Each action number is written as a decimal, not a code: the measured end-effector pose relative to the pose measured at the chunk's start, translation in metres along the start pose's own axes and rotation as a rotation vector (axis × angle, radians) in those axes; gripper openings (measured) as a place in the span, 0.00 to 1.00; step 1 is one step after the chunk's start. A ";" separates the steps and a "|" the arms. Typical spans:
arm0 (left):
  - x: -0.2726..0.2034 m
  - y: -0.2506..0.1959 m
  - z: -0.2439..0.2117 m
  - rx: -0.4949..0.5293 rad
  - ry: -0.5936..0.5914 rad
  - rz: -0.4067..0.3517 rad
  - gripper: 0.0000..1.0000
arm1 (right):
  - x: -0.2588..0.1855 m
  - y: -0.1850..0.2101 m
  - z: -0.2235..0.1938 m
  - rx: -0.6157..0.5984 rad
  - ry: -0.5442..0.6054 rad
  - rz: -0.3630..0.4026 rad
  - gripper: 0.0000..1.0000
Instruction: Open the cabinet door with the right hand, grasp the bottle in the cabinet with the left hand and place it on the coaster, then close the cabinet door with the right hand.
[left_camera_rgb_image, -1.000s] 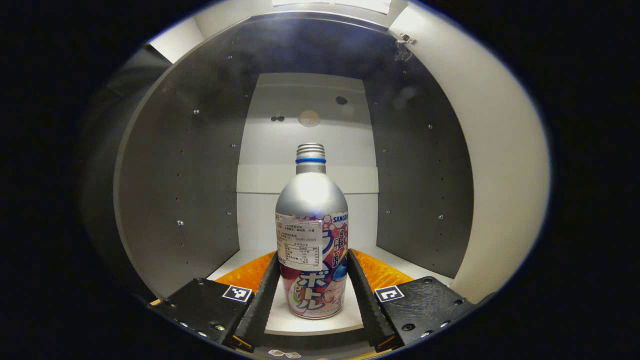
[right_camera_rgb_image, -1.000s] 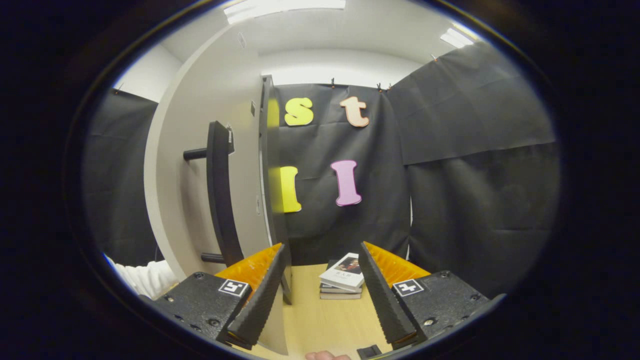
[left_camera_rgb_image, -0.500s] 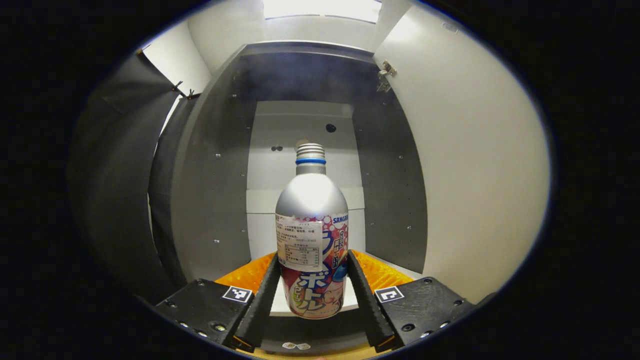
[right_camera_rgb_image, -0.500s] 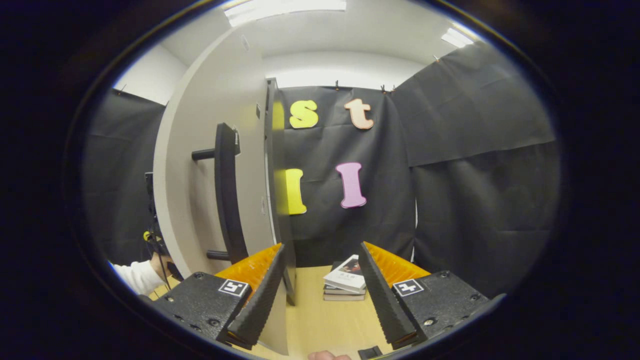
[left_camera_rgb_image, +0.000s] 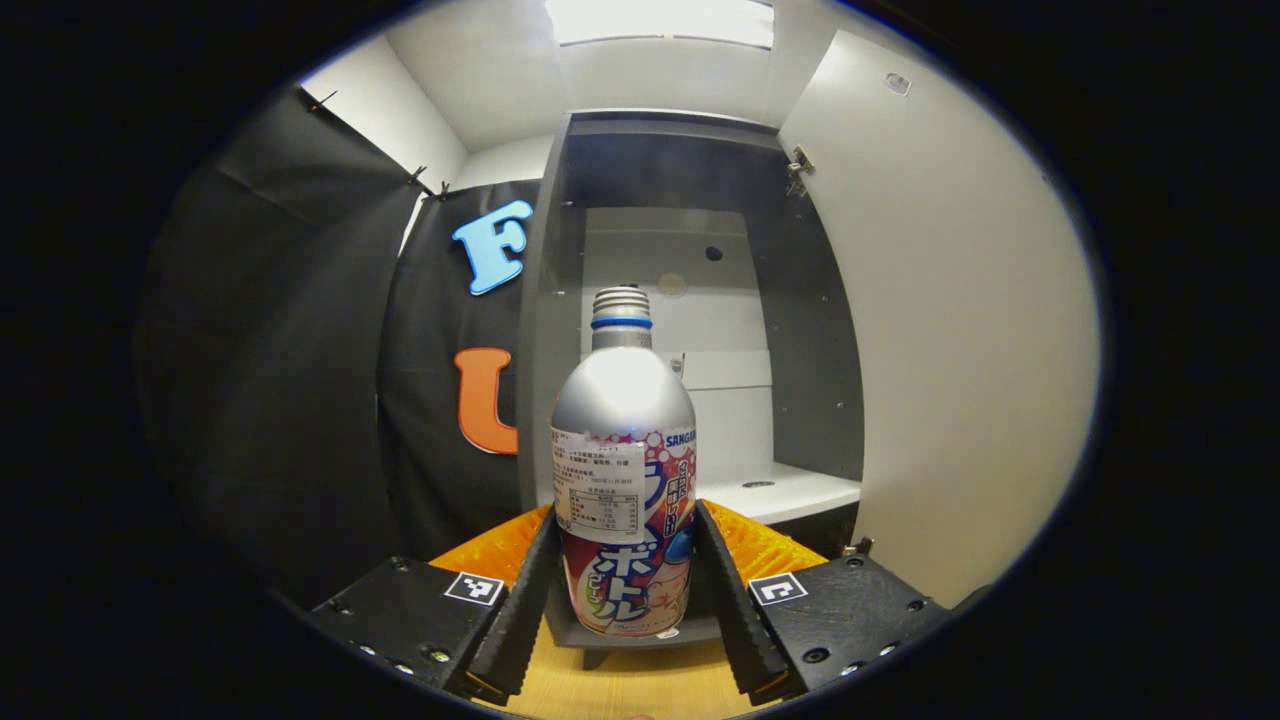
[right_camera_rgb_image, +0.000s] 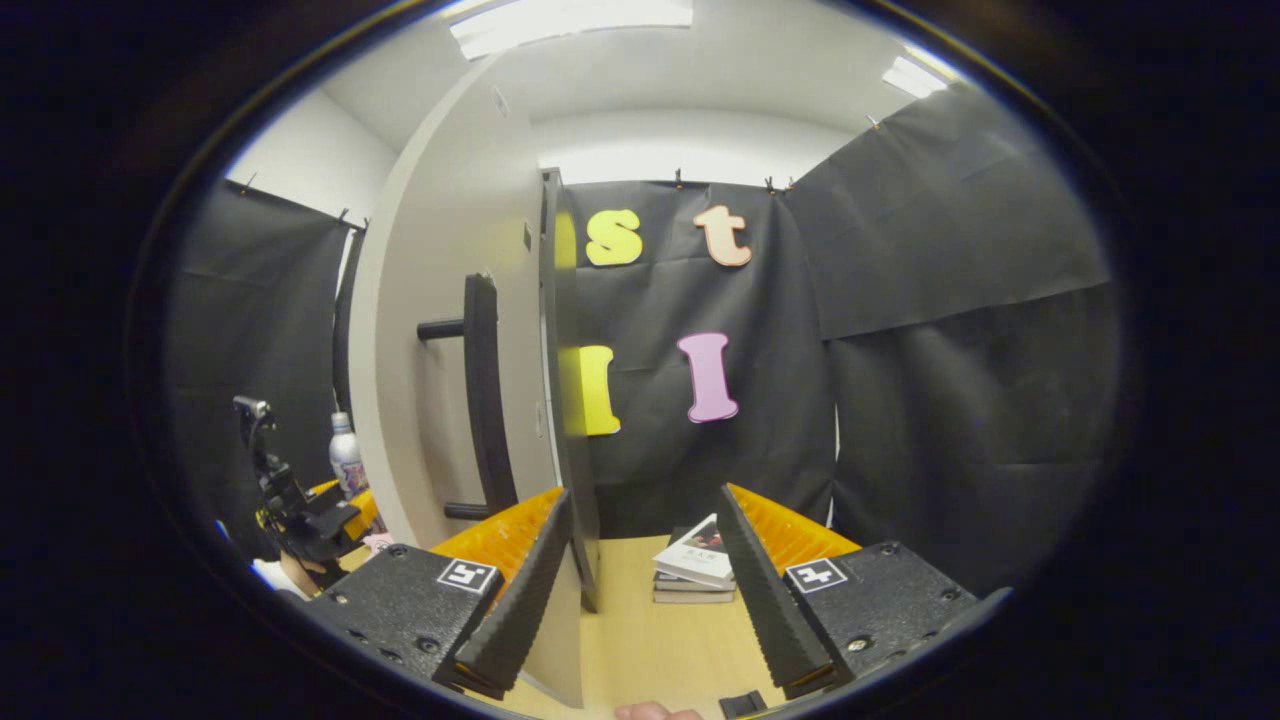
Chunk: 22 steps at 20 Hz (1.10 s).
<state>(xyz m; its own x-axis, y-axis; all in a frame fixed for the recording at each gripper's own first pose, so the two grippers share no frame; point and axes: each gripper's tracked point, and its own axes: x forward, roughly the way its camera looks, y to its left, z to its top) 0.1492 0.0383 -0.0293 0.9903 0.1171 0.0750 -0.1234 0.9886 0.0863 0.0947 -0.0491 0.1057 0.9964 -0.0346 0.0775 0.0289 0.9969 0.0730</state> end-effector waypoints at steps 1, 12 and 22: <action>-0.009 0.006 -0.006 0.011 -0.002 0.021 0.74 | -0.002 0.001 -0.001 0.003 0.003 -0.003 0.90; -0.082 0.056 -0.139 0.140 0.112 0.192 0.74 | -0.008 0.003 -0.009 -0.011 0.054 -0.053 0.90; -0.110 0.087 -0.242 0.047 0.266 0.282 0.74 | -0.011 -0.002 0.014 -0.071 0.023 -0.110 0.90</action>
<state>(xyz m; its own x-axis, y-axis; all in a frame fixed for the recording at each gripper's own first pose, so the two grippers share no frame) 0.0453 0.1338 -0.2703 0.8981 0.4106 -0.1576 -0.3902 0.9092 0.1451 0.0824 -0.0513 0.1183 0.9884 -0.1433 0.0505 0.1430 0.9897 0.0093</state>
